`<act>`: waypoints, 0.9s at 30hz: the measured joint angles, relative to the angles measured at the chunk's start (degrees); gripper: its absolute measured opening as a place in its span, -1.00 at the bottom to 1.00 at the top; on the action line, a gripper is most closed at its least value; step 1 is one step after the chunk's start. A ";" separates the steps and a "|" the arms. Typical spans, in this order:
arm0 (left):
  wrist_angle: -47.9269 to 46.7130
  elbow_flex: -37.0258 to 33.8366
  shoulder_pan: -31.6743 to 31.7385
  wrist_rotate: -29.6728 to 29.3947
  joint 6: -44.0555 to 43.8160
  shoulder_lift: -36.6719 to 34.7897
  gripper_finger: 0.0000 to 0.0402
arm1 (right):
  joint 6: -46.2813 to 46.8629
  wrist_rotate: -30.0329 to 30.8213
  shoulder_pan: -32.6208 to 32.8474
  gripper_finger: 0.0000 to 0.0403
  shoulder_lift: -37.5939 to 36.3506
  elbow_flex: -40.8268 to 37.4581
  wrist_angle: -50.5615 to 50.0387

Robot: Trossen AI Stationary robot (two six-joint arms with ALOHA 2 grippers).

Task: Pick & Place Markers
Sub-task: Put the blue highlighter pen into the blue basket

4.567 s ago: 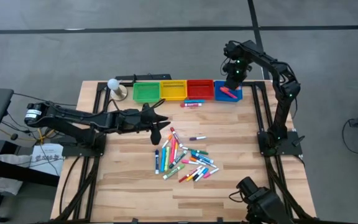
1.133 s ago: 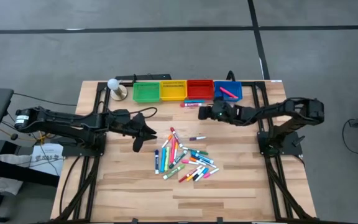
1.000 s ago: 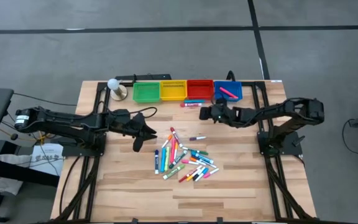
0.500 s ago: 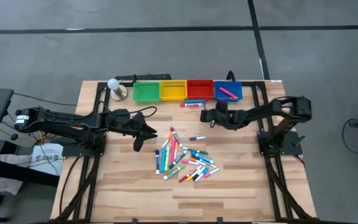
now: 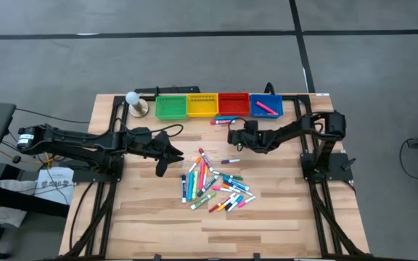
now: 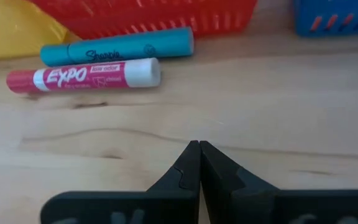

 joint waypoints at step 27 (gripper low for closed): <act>-0.02 0.00 0.01 0.04 0.00 0.02 -0.49 | -4.82 2.47 -4.53 -1.00 0.59 -0.05 5.35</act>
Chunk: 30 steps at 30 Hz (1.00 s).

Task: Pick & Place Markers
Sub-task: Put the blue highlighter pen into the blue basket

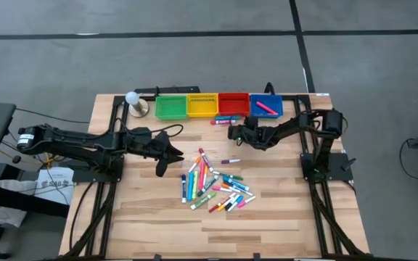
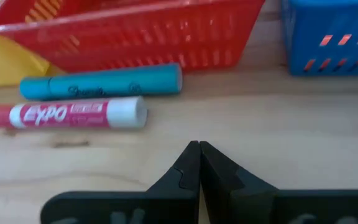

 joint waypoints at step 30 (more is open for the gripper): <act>-0.01 -0.96 0.00 -0.02 -1.22 0.00 -0.49 | -6.87 -7.06 -1.33 -1.00 5.34 6.65 6.72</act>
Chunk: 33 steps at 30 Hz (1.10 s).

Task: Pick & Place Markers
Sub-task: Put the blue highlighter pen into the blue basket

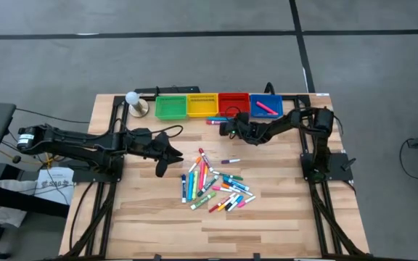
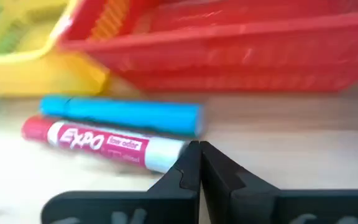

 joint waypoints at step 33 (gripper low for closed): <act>0.21 -0.09 -1.75 0.11 -1.46 -0.02 -0.49 | 6.24 6.29 9.15 -1.00 -1.07 0.47 -11.82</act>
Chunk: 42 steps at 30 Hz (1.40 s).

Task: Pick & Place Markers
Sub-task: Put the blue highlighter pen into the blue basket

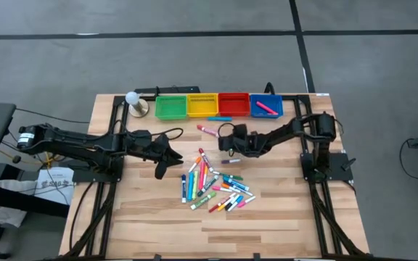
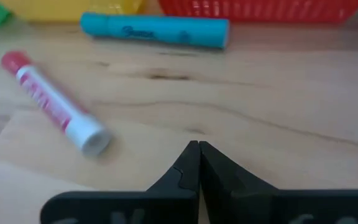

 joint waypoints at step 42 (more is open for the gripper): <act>-0.02 -0.02 0.02 -0.13 -0.37 0.00 -0.49 | -18.68 -1.82 -10.18 -1.00 4.05 -0.37 16.11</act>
